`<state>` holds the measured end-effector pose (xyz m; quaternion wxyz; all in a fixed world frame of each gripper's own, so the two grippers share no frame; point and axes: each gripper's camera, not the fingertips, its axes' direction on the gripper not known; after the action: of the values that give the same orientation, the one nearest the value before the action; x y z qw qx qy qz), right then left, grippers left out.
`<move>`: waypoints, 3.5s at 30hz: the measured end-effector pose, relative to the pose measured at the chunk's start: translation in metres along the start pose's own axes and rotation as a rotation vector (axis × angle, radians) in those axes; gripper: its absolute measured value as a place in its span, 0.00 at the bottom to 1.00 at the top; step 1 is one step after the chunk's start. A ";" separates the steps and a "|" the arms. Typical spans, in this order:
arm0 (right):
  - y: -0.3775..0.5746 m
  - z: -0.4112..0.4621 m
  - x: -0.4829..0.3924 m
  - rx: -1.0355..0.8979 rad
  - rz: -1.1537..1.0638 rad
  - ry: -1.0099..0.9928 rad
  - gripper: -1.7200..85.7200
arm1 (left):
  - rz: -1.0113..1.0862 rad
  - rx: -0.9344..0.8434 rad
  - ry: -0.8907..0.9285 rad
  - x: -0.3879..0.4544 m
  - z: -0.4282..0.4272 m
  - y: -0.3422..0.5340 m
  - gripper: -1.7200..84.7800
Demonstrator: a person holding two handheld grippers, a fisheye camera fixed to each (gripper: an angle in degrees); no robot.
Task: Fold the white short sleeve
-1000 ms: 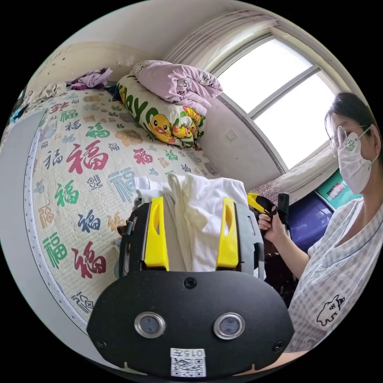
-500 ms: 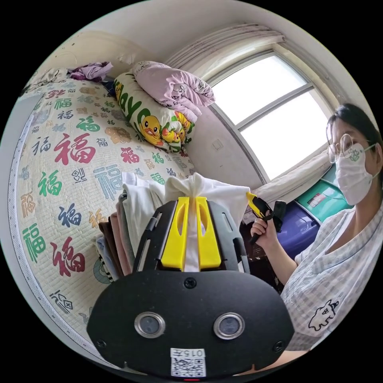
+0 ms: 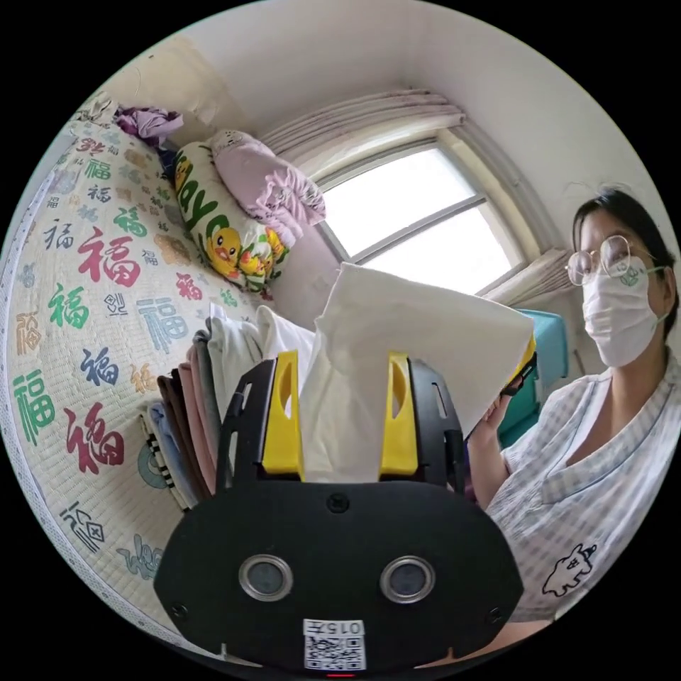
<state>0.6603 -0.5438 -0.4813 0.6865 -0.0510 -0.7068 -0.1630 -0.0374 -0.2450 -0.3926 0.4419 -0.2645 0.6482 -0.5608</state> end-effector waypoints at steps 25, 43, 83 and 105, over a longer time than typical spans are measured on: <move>-0.148 0.630 -0.165 -1.052 0.363 -0.125 0.03 | -0.799 0.505 -0.348 -0.127 -0.508 0.316 0.15; -0.396 0.888 -0.189 -1.149 0.085 -0.199 0.11 | -1.062 0.515 -0.474 -0.203 -0.486 0.380 0.12; -0.562 0.731 -0.119 -0.865 0.567 0.271 0.08 | -0.579 -0.099 -0.614 -0.182 -0.364 0.209 0.08; -0.428 0.993 -0.278 -1.330 0.154 0.433 0.10 | -0.755 -0.177 -0.295 -0.310 -0.370 0.170 0.01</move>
<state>-0.3993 -0.6065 -0.8283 0.6445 -0.4763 -0.2989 -0.5180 -0.1879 0.2371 -0.4777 0.2689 -0.5980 0.4811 -0.5819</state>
